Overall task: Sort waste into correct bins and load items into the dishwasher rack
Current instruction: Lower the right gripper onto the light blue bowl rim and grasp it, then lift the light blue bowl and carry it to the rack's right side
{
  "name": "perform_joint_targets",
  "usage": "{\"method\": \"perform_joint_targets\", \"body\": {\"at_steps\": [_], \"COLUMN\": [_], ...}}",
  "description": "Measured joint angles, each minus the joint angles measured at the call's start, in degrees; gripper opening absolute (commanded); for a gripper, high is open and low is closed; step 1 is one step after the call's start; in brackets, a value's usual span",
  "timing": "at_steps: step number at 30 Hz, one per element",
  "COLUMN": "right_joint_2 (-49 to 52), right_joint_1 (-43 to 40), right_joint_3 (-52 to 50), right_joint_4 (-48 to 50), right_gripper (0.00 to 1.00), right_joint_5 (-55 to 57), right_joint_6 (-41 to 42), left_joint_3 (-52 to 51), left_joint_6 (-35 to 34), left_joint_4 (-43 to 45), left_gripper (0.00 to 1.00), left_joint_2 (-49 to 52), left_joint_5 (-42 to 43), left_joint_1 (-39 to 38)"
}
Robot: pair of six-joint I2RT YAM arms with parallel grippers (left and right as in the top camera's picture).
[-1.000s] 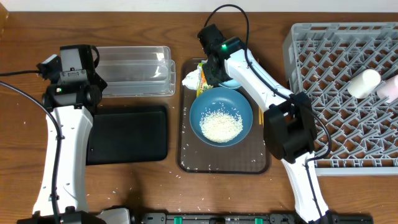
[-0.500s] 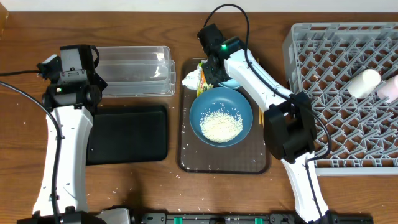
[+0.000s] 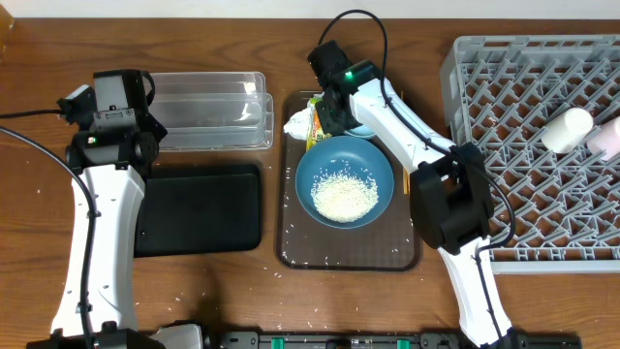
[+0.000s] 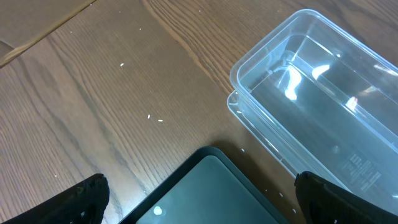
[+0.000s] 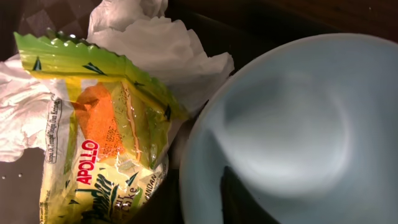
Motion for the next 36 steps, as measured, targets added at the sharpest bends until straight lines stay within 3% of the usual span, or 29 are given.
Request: {"method": "perform_joint_targets", "body": {"at_steps": [8,23,29,36], "right_joint_2": [0.0,-4.2,-12.4,-19.8], "right_joint_1": [0.0,-1.5,-7.3,-21.9], "right_joint_3": [0.0,6.5,7.5,8.0], "right_joint_4": [-0.4,-6.4,-8.6,-9.9], "right_gripper": [0.02,0.01,0.01,0.01], "right_joint_5": [0.1,0.2,0.0,-4.8], "right_joint_6": [0.7,0.7,0.7,0.7], "left_joint_3": [0.0,0.0,0.0,0.0], "left_joint_6": [0.0,0.0,0.0,0.0], "left_joint_4": [0.0,0.0,0.0,0.0], "left_gripper": [0.98,0.98,0.98,0.98], "left_joint_2": [0.0,0.0,0.0,0.0], "left_joint_5": [0.0,0.0,0.0,0.0], "left_joint_1": [0.0,0.0,0.0,0.0]}}
